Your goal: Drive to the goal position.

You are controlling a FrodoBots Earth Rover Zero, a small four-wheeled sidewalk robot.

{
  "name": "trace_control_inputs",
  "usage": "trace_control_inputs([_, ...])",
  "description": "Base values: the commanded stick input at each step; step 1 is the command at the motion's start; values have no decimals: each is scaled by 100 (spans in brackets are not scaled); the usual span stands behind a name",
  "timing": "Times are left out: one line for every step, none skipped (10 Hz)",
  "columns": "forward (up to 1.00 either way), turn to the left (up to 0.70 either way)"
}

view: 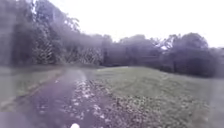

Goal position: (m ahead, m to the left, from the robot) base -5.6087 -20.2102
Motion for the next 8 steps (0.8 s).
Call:
trace_control_inputs([70, -35])
trace_control_inputs([70, -35])
trace_control_inputs([70, -35])
trace_control_inputs([70, -35])
trace_control_inputs([70, -35])
trace_control_inputs([70, -35])
trace_control_inputs([70, -35])
trace_control_inputs([70, -35])
